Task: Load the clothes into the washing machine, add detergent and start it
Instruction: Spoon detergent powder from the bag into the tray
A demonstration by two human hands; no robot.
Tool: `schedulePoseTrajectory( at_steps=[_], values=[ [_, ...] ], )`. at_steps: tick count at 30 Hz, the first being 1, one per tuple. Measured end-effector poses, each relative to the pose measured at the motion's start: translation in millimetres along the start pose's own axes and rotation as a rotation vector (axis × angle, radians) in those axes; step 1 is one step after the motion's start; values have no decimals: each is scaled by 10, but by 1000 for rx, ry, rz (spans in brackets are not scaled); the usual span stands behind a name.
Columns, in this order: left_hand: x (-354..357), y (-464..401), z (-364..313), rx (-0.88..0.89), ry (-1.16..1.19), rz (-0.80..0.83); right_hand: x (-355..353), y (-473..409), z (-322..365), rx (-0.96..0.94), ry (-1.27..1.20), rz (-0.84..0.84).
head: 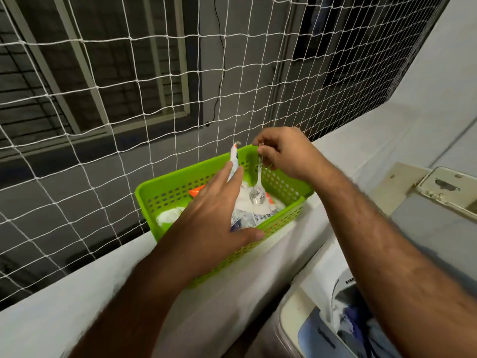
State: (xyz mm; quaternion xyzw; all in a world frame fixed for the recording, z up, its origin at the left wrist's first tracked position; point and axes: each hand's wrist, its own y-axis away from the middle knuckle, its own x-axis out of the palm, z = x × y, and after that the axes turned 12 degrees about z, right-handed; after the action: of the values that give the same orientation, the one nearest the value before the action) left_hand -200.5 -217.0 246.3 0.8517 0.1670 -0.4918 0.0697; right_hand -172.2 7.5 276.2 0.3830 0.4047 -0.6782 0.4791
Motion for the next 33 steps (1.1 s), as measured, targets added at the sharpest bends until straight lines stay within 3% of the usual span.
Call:
schedulePoseTrajectory(
  at_steps=[20, 33],
  values=[
    [-9, 7, -20, -2, 29, 5, 151, -41, -8, 159, -34, 185],
    [-1, 0, -12, 3, 21, 9, 353, 5, 188, 294, -409, 322]
  ],
)
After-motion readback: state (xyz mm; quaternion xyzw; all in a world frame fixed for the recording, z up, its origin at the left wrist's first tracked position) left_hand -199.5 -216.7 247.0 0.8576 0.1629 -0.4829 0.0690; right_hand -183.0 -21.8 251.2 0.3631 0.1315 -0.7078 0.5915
